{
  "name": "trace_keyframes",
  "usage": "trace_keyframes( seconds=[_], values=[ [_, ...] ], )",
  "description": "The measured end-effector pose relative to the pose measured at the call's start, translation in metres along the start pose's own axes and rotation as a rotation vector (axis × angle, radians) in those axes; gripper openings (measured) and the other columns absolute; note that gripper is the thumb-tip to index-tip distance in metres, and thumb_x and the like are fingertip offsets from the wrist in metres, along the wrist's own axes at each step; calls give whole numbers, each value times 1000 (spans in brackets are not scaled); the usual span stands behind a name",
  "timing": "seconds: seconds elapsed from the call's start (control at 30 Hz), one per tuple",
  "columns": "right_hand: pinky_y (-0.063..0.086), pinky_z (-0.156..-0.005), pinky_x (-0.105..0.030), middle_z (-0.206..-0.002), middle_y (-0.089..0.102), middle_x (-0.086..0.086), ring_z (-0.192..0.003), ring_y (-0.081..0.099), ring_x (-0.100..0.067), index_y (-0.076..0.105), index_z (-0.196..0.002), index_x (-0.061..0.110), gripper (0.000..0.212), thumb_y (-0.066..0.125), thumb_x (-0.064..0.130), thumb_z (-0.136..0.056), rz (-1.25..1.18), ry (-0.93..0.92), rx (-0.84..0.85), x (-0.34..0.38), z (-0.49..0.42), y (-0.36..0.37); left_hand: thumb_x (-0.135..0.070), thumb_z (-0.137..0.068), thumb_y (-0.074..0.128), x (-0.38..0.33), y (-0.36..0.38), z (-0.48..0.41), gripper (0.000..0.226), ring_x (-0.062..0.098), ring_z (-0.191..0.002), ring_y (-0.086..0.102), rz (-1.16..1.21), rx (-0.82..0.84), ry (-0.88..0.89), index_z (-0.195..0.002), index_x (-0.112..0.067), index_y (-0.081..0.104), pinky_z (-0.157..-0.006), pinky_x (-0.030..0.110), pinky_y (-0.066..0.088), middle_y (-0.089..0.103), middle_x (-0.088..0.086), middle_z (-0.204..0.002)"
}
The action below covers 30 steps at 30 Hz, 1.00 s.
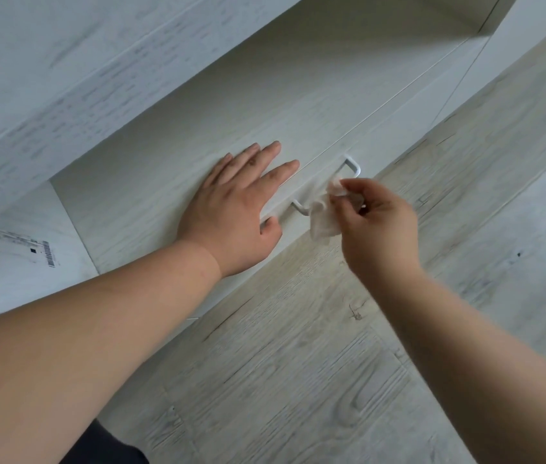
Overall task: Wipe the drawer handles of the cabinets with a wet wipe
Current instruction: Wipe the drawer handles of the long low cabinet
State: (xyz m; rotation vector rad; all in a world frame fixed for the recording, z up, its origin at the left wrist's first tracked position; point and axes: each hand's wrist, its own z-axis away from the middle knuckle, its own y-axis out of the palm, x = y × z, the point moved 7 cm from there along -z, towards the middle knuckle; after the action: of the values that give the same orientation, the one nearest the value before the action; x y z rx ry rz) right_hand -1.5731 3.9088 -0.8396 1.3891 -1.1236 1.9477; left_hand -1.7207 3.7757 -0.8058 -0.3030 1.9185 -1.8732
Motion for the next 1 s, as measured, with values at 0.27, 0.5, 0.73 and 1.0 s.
trace_keyframes(
  seconds=[0.27,0.5,0.73,1.0],
  values=[
    [44,-58,-23,-63,53,20,-59,53,-2,75,-112,25,18,65,20,-97,153,-263,138,10,20,24,-34,-91,56,-1,-1,0,76,15,-160,11,6,13,-18,-162,-38,28,-131,40,9,16,-8,-173],
    [34,-56,-12,-65,52,22,-63,54,0,72,-102,22,17,65,11,-91,190,-388,261,21,25,34,-52,-87,43,-1,-2,0,76,16,-159,14,32,-33,-12,-161,-36,31,-130,43,13,20,-7,-173],
    [33,-53,-9,-68,49,26,-67,54,9,68,-103,20,16,61,10,-94,290,-239,331,22,28,23,-54,-86,54,-4,2,1,86,22,-160,8,-45,81,-13,-163,-33,22,-130,46,9,11,-4,-174],
    [58,-69,-35,-90,71,8,-80,66,-17,66,-99,25,16,54,22,-91,570,15,456,61,17,-18,-60,-92,57,-28,-15,1,108,30,-158,-22,-108,607,-220,-163,-34,-20,-129,52,-3,-31,4,-169]
  ],
)
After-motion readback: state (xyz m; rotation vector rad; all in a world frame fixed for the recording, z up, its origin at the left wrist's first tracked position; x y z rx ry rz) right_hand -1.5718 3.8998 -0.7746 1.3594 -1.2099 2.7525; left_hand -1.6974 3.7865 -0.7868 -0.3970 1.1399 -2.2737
